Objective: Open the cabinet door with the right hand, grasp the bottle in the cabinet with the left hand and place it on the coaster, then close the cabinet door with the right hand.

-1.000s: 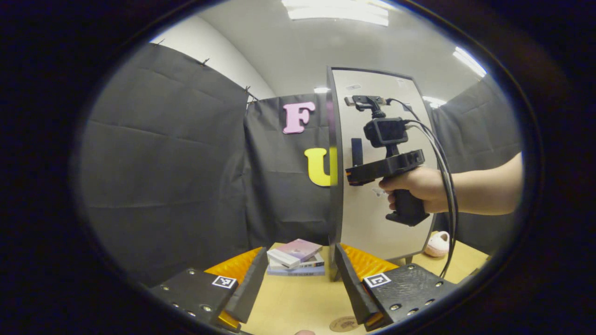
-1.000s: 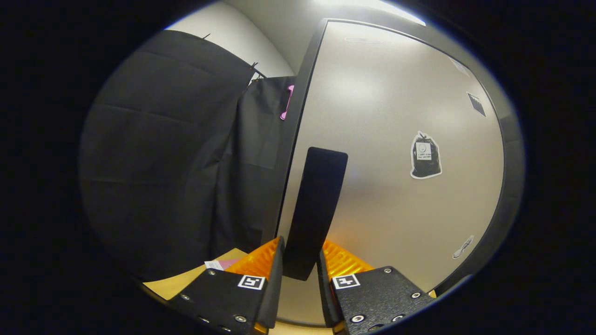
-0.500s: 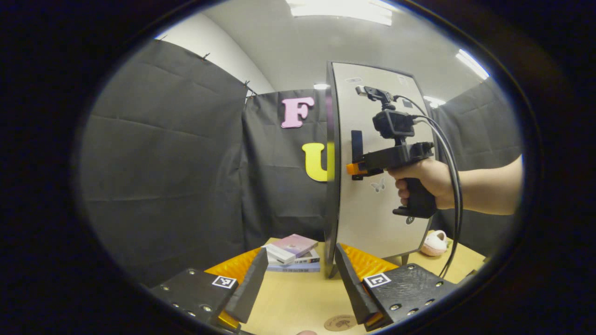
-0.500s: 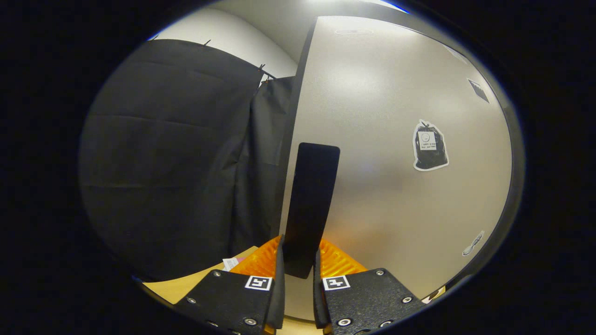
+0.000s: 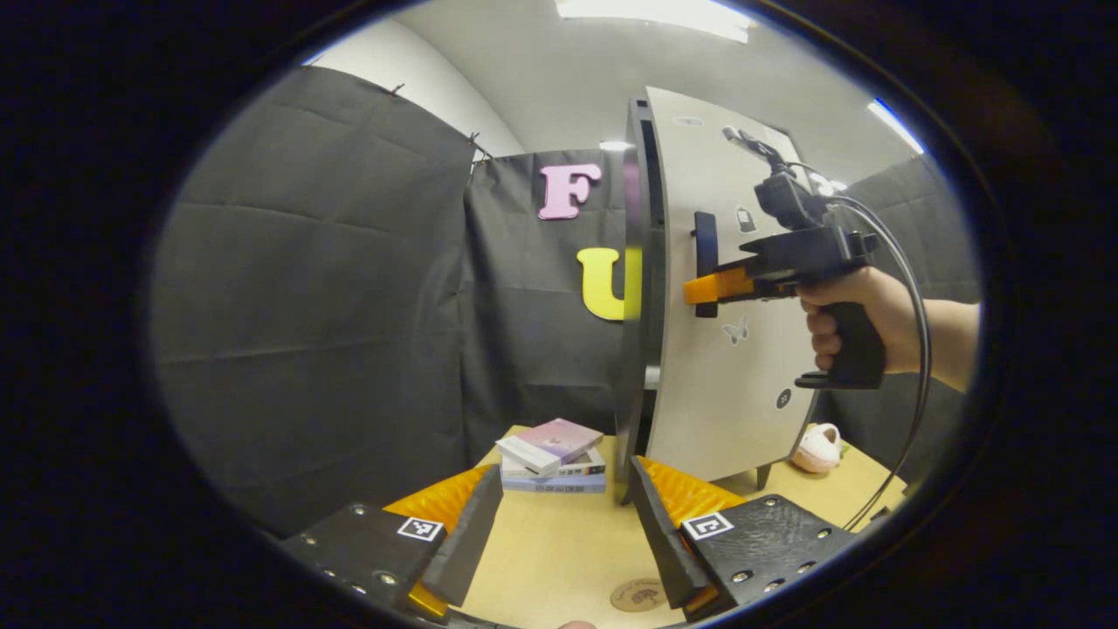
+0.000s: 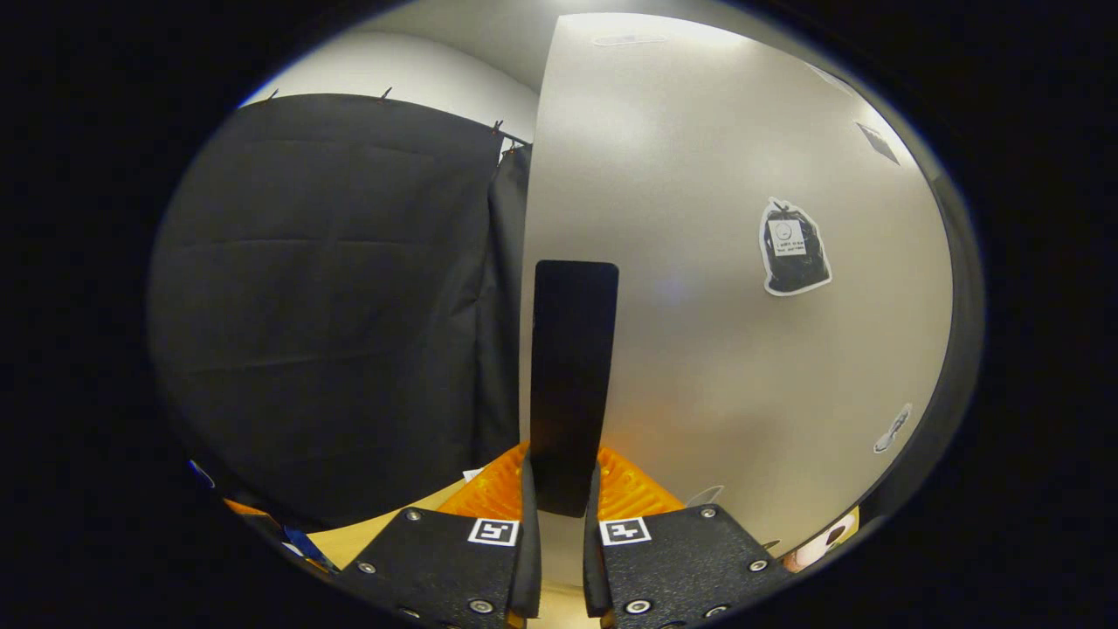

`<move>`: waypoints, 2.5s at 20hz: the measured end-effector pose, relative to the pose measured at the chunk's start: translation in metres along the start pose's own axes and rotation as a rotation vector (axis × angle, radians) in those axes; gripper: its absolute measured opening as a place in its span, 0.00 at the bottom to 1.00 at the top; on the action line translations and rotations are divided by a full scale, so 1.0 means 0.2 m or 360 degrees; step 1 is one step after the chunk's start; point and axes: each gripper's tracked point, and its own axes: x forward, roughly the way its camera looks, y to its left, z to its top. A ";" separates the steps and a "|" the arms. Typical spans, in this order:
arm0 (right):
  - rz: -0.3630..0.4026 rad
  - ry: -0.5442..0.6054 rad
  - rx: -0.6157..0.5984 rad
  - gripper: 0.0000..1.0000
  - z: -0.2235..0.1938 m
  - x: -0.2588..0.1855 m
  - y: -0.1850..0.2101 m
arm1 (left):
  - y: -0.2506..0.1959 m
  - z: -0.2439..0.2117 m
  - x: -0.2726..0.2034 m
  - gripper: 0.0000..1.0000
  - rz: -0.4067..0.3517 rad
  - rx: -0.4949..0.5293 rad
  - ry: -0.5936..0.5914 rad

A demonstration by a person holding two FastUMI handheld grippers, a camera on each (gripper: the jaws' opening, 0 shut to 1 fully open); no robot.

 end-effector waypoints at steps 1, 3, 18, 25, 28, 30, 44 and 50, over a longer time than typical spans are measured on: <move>0.0019 0.0003 0.0004 0.20 -0.01 -0.02 0.00 | -0.02 0.03 -0.02 0.83 0.0004 0.0021 -0.0016; 0.0067 0.0007 0.0010 0.20 -0.02 -0.04 0.00 | -0.06 0.08 -0.08 0.87 0.0033 0.0059 -0.0045; 0.0296 0.0065 0.0112 0.19 -0.10 -0.23 -0.16 | -0.62 0.36 -0.47 0.82 -0.0019 0.0246 -0.0108; 0.0173 0.0131 0.0157 0.19 -0.11 -0.34 -0.26 | -0.88 0.37 -0.46 0.87 -0.0134 0.0225 -0.0120; 0.0126 0.0124 0.0236 0.19 -0.12 -0.41 -0.31 | -1.00 0.35 -0.46 0.87 -0.0189 0.0193 -0.0090; 0.0091 0.0108 0.0272 0.19 -0.12 -0.45 -0.36 | -1.08 0.38 -0.47 0.87 -0.0220 0.0196 -0.0117; -0.0295 0.0005 0.0239 0.20 -0.21 -0.80 -0.68 | -1.31 0.41 -0.24 0.84 -0.0305 0.0243 -0.0104; -0.0498 -0.0011 0.0181 0.29 -0.22 -0.80 -0.88 | -1.39 0.42 0.16 0.87 -0.0397 0.0223 -0.0113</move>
